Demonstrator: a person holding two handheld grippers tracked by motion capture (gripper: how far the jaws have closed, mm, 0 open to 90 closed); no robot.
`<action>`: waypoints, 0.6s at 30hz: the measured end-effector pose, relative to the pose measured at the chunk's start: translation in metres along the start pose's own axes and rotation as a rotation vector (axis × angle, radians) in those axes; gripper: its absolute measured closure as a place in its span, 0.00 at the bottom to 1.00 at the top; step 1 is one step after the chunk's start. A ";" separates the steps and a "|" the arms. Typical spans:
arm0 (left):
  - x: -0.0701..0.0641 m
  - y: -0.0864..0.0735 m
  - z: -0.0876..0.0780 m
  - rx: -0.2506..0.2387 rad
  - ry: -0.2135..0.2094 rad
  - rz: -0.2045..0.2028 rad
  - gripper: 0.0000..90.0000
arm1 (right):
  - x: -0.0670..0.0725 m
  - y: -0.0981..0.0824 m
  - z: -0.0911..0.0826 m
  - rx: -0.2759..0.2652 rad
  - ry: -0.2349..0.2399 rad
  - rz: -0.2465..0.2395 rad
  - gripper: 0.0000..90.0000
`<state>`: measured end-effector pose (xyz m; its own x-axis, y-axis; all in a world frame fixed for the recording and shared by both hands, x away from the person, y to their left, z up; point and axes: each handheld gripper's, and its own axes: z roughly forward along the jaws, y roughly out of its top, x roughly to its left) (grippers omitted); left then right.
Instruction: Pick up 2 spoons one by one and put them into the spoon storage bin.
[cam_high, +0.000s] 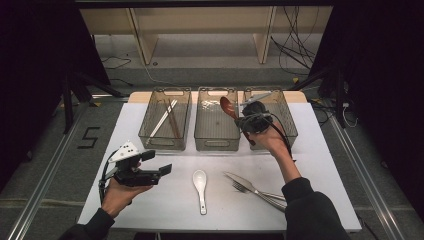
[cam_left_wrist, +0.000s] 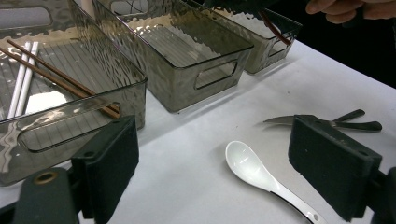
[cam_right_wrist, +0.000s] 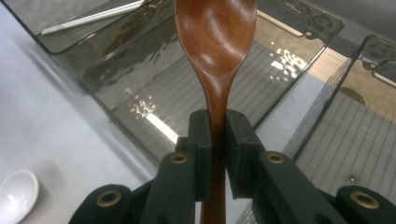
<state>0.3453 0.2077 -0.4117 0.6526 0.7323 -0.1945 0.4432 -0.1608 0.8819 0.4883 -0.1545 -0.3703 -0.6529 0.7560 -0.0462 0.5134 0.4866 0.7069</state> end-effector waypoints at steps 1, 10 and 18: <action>0.000 0.000 0.000 0.004 -0.001 0.004 0.18 | 0.000 0.002 0.002 0.000 -0.004 0.003 0.91; 0.000 0.000 0.000 0.004 -0.002 0.005 0.17 | -0.003 0.017 0.012 -0.013 -0.016 0.041 0.91; 0.000 0.000 0.001 0.005 -0.004 0.003 0.18 | -0.002 0.028 0.021 -0.014 -0.022 0.071 0.91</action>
<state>0.3457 0.2073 -0.4125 0.6561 0.7294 -0.1936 0.4443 -0.1660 0.8803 0.5157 -0.1332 -0.3652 -0.6027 0.7979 -0.0105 0.5505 0.4253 0.7184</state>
